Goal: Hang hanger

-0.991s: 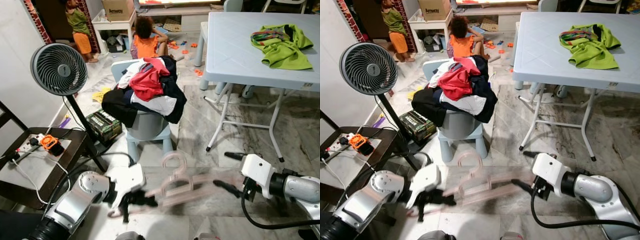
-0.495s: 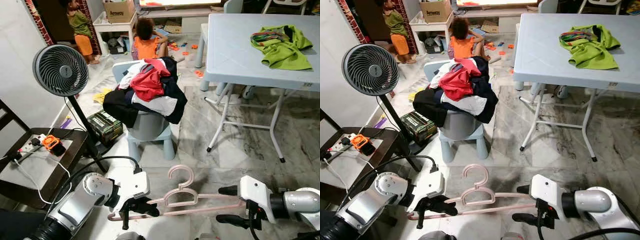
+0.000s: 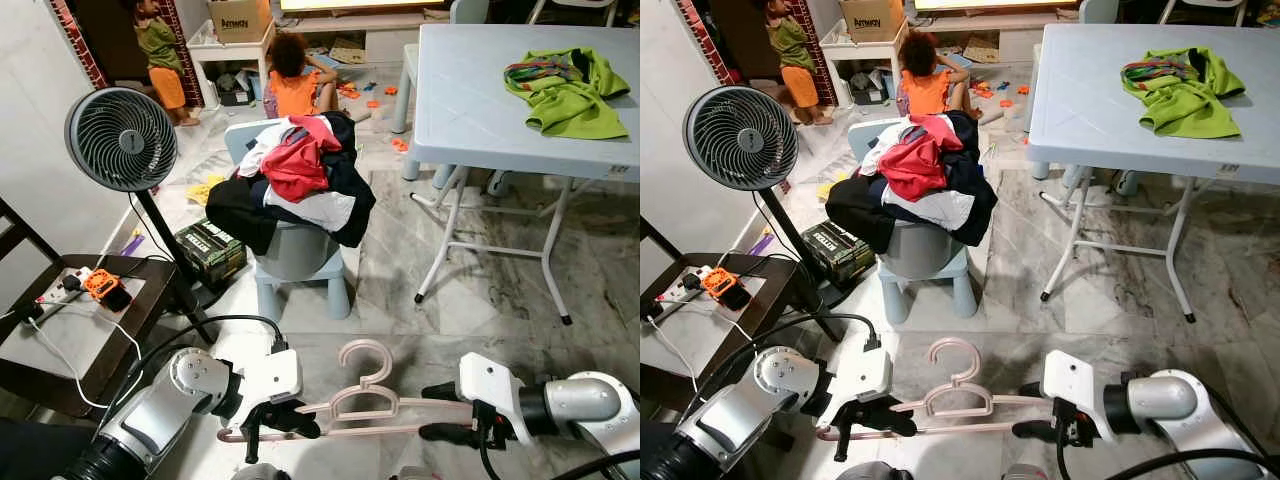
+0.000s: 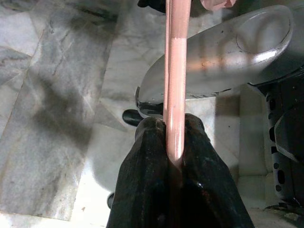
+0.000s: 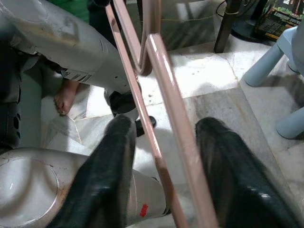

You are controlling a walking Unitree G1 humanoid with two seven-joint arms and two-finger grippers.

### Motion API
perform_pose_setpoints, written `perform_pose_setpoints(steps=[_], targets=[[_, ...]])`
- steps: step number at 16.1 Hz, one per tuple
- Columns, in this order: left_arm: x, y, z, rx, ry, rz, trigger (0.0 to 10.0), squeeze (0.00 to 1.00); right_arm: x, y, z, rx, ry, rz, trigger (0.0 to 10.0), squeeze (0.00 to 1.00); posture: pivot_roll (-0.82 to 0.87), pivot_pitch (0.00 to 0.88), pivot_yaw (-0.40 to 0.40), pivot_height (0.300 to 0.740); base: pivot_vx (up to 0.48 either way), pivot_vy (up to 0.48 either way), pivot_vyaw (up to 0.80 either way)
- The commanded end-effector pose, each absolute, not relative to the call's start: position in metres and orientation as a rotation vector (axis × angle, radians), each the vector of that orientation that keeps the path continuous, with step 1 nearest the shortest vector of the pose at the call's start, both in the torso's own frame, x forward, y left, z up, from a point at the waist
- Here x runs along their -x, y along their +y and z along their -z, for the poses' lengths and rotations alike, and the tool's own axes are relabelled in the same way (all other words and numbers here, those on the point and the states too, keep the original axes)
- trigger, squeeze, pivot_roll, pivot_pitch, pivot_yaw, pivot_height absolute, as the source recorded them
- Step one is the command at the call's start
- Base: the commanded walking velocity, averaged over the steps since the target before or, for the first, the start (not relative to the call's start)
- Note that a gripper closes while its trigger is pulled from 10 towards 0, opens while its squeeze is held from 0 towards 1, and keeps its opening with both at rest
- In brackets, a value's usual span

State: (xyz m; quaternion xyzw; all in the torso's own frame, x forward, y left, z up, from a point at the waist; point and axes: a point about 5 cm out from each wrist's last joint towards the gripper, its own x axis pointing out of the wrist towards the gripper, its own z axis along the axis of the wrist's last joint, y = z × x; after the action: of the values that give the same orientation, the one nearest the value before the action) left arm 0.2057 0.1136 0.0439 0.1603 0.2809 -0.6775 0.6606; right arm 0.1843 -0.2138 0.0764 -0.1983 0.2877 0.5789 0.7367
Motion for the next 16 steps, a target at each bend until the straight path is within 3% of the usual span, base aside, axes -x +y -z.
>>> perform_pose_setpoints(steps=[1, 16], targets=[[-0.207, 0.114, -0.044, -0.384, 0.627, 1.53, 10.0, 0.0, -0.185, -0.207, -0.08, 0.45, 0.619, -1.323, 0.0, 0.0, -0.1, 0.0, 0.084, 0.74, 0.0, 0.0, 0.0], [-0.209, 0.113, -0.037, -0.406, 0.603, 1.51, 10.0, 0.0, -0.184, -0.21, -0.071, 0.492, 0.691, -1.349, 0.0, 0.0, -0.09, 0.0, 0.078, 0.74, 0.0, 0.0, 0.0]])
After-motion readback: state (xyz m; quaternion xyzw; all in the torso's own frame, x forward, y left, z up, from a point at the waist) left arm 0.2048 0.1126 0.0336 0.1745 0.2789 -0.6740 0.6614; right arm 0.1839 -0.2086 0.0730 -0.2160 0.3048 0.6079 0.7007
